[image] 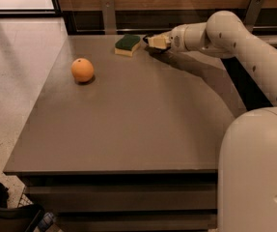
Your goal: Move rxbar chocolate near sponge
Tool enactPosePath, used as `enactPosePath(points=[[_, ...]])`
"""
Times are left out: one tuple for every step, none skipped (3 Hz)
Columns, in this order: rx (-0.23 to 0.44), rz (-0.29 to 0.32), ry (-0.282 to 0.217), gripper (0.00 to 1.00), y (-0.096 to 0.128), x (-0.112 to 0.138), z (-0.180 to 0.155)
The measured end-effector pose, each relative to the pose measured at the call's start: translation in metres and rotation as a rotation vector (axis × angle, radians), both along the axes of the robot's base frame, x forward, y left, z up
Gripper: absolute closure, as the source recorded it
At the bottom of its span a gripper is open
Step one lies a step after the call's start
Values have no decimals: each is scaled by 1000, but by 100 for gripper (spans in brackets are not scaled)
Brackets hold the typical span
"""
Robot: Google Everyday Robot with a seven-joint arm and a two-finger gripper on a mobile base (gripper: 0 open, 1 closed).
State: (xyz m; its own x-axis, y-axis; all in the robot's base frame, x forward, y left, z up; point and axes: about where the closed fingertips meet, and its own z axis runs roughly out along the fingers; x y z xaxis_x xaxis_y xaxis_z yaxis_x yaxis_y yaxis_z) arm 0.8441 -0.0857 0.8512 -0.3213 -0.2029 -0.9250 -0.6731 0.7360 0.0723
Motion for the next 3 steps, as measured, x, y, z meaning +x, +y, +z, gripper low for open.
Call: enactPosePath(points=[[1,4,2,35,3,0,-2],[2,9,6,4,8,1,-4],[2,12,7,0,9,1,-5]])
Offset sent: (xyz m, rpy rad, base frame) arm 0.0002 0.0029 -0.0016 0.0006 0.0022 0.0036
